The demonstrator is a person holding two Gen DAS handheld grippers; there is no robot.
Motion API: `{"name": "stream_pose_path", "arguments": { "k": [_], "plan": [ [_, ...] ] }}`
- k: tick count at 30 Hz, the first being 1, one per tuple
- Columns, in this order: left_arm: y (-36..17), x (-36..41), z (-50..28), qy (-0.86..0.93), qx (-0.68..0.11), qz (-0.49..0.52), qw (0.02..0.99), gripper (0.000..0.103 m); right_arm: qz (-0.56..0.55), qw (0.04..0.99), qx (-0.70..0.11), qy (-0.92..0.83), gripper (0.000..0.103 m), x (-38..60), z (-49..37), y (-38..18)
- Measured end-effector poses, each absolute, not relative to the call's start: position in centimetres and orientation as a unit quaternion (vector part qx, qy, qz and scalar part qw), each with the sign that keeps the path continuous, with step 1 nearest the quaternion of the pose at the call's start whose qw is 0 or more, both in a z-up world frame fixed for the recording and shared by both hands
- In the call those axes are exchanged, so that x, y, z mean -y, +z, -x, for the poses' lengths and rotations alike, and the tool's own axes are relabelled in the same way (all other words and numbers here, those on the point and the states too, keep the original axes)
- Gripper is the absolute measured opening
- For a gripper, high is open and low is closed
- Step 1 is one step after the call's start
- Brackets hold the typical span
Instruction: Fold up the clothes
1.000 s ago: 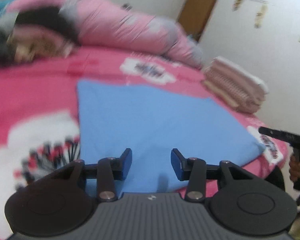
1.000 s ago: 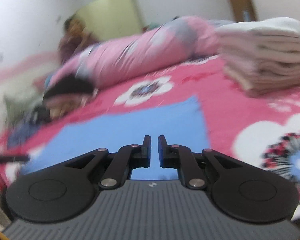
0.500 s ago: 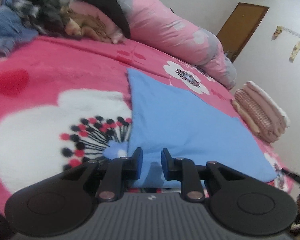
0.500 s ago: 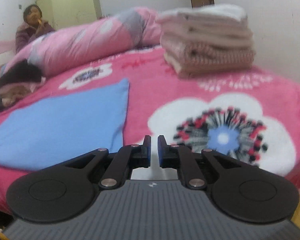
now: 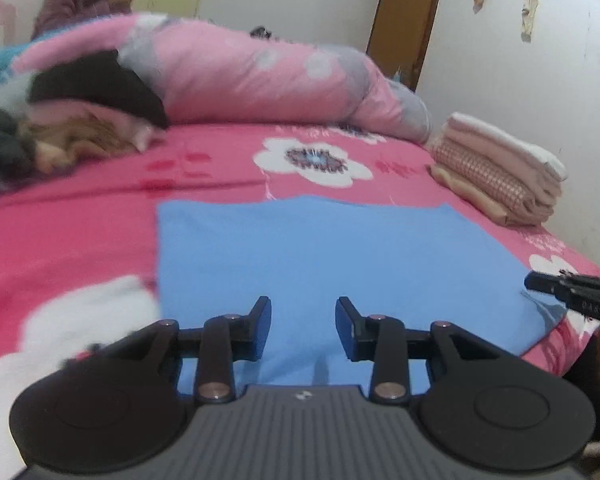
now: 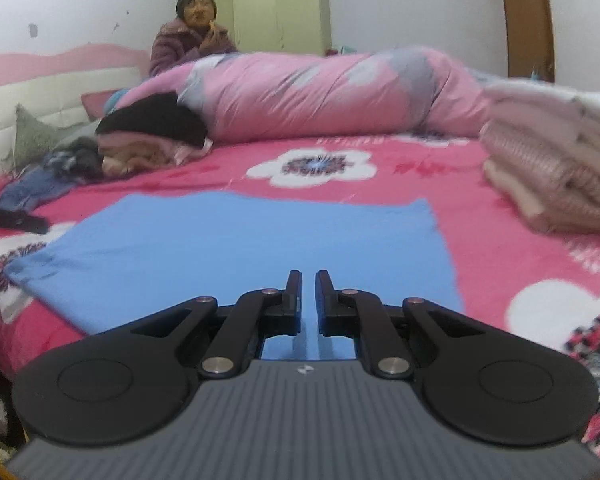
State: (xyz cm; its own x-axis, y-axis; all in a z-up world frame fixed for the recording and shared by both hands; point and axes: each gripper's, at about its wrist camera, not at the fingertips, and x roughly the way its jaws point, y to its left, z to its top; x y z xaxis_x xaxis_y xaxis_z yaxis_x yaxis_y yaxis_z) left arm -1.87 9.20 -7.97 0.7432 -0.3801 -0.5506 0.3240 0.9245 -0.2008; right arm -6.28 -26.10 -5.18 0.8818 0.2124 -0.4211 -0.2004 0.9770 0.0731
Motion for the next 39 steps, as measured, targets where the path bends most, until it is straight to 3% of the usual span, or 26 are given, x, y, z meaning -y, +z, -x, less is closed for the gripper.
{"name": "stream_pose_path", "arguments": {
  "k": [4,6,9,13,15,19,25,33,39],
  "plan": [
    [-10.3,-9.4,-0.4,-0.139,-0.332,0.055,0.931,0.034,-0.029,0.967,-0.237,0.082,0.007,27.4,6.7,-6.5],
    [-10.7,-10.4,-0.9,-0.121,-0.332,0.063,0.933,0.021,-0.041,0.968,-0.241,0.063,0.005,28.8,7.2,-6.9],
    [-10.8,-12.2,-1.2,-0.102,-0.326,0.079,0.937,0.021,-0.054,0.969,-0.239,0.042,0.004,30.4,8.0,-7.0],
    [-10.8,-13.9,-1.8,-0.059,-0.323,0.078,0.941,0.022,-0.059,0.969,-0.237,0.024,0.004,31.4,8.3,-7.1],
    [-10.6,-14.9,-1.9,-0.042,-0.321,0.086,0.942,0.03,-0.06,0.969,-0.238,0.02,0.004,31.7,8.1,-7.1],
    [-9.7,-16.4,-1.7,-0.014,-0.313,0.096,0.945,0.03,-0.06,0.971,-0.233,0.011,0.006,32.0,8.1,-6.9],
    [-6.7,-14.8,1.3,-0.066,-0.262,0.069,0.96,0.038,-0.064,0.976,-0.209,0.016,0.006,31.8,8.1,-5.5],
    [-9.0,-10.1,2.7,-0.15,-0.306,0.048,0.939,0.038,-0.053,0.974,-0.209,0.064,0.006,29.3,7.5,-5.6],
    [-10.7,-12.3,3.5,-0.124,-0.316,0.077,0.937,0.035,-0.059,0.969,-0.238,0.038,0.004,30.7,8.0,-6.9]
  ]
}}
